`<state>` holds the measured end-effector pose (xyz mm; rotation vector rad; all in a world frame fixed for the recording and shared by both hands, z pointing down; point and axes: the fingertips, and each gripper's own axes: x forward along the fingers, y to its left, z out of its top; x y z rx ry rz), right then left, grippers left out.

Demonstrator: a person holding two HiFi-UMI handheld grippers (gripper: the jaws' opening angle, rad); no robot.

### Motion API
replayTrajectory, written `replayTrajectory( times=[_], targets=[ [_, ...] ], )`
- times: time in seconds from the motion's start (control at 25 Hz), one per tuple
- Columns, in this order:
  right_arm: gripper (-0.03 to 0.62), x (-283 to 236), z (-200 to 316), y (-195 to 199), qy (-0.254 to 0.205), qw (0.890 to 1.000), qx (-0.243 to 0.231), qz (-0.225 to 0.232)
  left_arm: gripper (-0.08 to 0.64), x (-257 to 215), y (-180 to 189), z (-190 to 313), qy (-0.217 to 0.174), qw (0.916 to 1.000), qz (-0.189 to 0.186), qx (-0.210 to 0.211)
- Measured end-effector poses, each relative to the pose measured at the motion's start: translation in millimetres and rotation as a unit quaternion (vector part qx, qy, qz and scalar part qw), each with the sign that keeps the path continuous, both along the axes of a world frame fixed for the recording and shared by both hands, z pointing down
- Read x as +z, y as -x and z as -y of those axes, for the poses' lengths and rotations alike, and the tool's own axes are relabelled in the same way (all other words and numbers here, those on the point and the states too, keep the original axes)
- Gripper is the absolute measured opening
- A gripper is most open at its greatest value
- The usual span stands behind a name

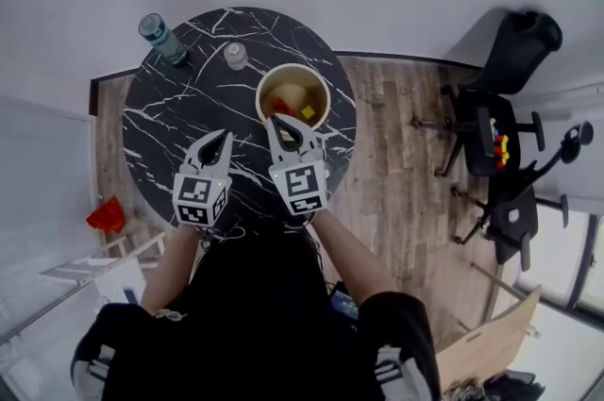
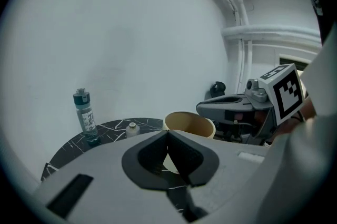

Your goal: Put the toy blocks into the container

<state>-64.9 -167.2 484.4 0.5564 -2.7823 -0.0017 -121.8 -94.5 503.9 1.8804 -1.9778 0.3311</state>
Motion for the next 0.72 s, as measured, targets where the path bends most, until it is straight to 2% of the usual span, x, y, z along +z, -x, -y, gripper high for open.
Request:
replayTrajectory(
  times=[0.28,0.52,0.64,0.72],
  targets=[
    [-0.003,-58.8,-8.1,11.6,-0.036,0.996,0.041,0.069,0.0,-66.2,28.2,-13.2,-0.097,0.9941,0.037,-0.033],
    [-0.003,-110.0,-18.6,22.5,-0.075,0.99,0.046,0.112,0.0,-97.7,51.6,-22.6,-0.129,0.9897,0.049,-0.037],
    [-0.003,-135.1,-25.8,15.9,-0.082,0.986,0.06,0.129,0.0,-121.1,61.2,-33.3,-0.143,0.9862,0.072,-0.04],
    [-0.003,-149.4,-29.1,11.6,-0.088,0.985,0.062,0.137,0.0,-138.7,64.9,-33.3,-0.16,0.9837,0.075,-0.037]
  ],
)
